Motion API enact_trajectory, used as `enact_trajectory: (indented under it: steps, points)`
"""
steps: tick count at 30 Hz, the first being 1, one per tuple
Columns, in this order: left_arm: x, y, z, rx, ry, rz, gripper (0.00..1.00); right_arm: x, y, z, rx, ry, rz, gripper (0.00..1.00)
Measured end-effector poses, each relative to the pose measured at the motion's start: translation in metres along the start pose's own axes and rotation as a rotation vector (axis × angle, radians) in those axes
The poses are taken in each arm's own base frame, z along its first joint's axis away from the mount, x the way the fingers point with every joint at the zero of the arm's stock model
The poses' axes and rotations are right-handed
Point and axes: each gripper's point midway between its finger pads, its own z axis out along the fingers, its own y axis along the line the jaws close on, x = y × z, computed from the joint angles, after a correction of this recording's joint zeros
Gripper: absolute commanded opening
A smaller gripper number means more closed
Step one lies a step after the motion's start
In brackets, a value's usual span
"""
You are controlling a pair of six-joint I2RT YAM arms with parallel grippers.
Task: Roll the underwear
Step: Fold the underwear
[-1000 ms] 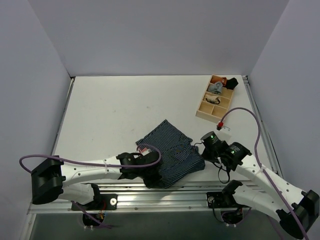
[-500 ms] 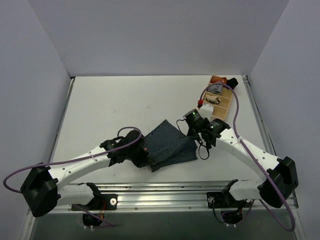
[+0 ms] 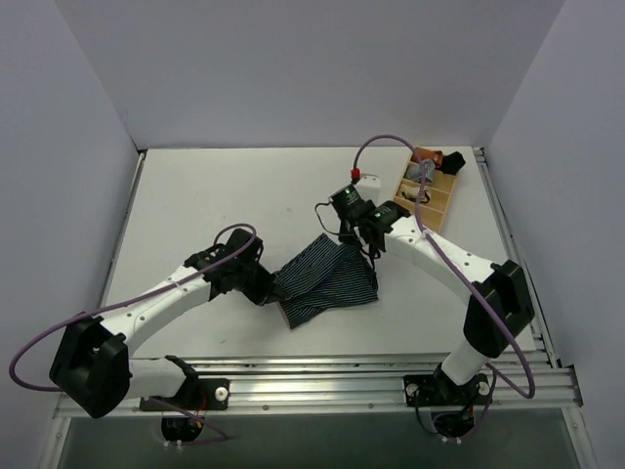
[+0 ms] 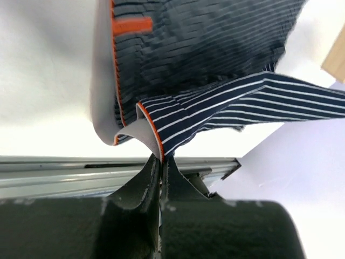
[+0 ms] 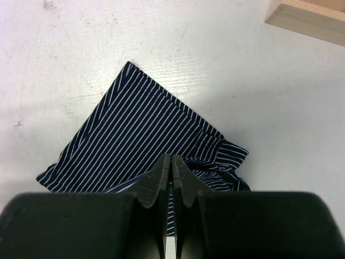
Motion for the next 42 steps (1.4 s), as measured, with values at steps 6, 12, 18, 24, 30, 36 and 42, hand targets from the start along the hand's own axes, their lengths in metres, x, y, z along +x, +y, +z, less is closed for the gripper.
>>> enact_trajectory:
  steps: [6,12,18,24,30,36,42]
  points:
    - [-0.032,0.017,0.021,-0.087,0.008,-0.059,0.11,0.009,0.015,0.036,0.005,0.065,-0.072,0.00]
    - [-0.054,0.043,0.043,-0.203,0.030,-0.084,0.38,0.013,0.042,0.079,-0.012,0.126,-0.141,0.00]
    - [-0.082,0.027,0.038,-0.220,0.004,-0.043,0.56,0.018,0.064,0.125,-0.023,0.185,-0.194,0.18]
    - [-0.111,-0.016,0.019,-0.163,-0.066,0.132,0.56,0.020,0.052,0.140,-0.031,0.247,-0.203,0.29]
    - [-0.105,-0.030,0.004,-0.127,-0.041,0.325,0.56,-0.003,0.037,0.120,-0.082,0.251,-0.178,0.39]
    - [-0.077,-0.013,0.011,-0.129,0.085,0.446,0.56,-0.001,0.030,0.060,-0.218,0.267,-0.177,0.41]
    - [-0.064,0.002,0.032,-0.185,0.157,0.509,0.56,0.038,0.023,0.046,-0.313,0.362,-0.196,0.35]
